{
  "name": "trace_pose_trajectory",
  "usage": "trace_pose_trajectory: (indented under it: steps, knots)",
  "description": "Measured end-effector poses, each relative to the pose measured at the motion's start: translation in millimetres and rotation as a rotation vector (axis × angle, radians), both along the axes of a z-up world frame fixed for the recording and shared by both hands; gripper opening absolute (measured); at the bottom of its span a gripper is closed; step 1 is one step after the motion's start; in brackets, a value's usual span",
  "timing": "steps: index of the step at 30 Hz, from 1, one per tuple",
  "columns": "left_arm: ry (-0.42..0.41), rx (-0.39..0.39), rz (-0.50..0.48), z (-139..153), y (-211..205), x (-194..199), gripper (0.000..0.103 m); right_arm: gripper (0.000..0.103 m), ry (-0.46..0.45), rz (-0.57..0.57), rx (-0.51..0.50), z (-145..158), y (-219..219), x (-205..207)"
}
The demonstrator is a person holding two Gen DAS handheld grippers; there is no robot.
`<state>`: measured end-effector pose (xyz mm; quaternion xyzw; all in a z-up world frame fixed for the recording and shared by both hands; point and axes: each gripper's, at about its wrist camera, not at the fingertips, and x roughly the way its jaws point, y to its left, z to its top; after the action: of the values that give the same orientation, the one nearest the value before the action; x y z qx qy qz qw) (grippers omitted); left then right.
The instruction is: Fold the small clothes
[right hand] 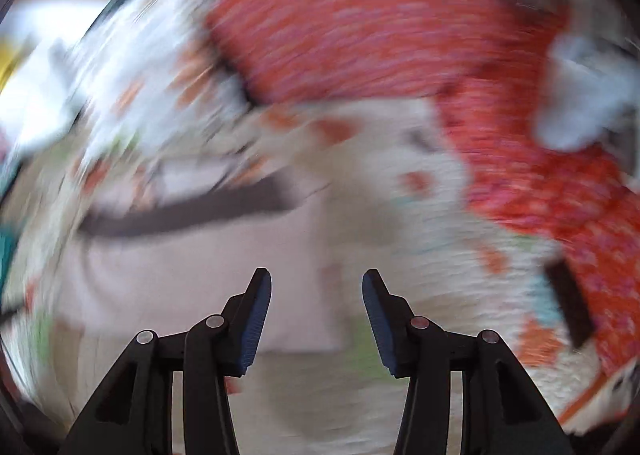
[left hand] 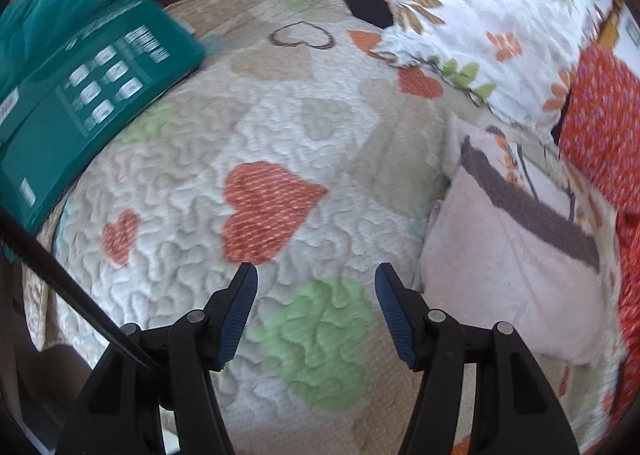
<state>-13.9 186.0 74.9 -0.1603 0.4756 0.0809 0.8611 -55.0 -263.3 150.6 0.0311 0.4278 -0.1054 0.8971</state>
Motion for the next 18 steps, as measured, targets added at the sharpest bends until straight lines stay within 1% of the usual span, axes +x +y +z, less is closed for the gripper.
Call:
trace_pose_trajectory:
  steps: [2, 4, 7, 9, 11, 13, 15, 17, 18]
  knots:
    - [-0.020, -0.018, 0.033, 4, 10, -4, 0.061, 0.052, 0.034, 0.093, -0.006, -19, 47, 13]
    - [-0.030, -0.012, 0.066, 7, 18, -5, 0.062, 0.052, 0.065, 0.203, 0.034, -36, 99, 24]
    - [-0.024, -0.012, 0.094, 8, 30, -3, 0.062, 0.062, 0.082, 0.333, 0.058, -50, 161, 33]
    - [-0.029, -0.017, 0.115, 11, 39, -2, 0.062, 0.072, 0.089, 0.435, 0.062, -58, 202, 39]
    - [-0.044, -0.025, 0.133, 15, 48, -3, 0.062, 0.073, 0.106, 0.513, 0.021, -73, 236, 44]
    - [-0.057, -0.028, 0.160, 18, 56, -3, 0.062, 0.073, 0.119, 0.557, -0.035, -86, 259, 45]
    - [-0.059, -0.041, 0.174, 20, 63, -2, 0.062, 0.073, 0.125, 0.570, -0.084, -99, 277, 50]
    - [-0.062, -0.071, 0.188, 21, 68, -1, 0.062, 0.073, 0.127, 0.550, -0.087, -104, 283, 57]
    - [-0.064, -0.088, 0.195, 21, 70, -1, 0.062, 0.073, 0.125, 0.537, -0.071, -105, 287, 65]
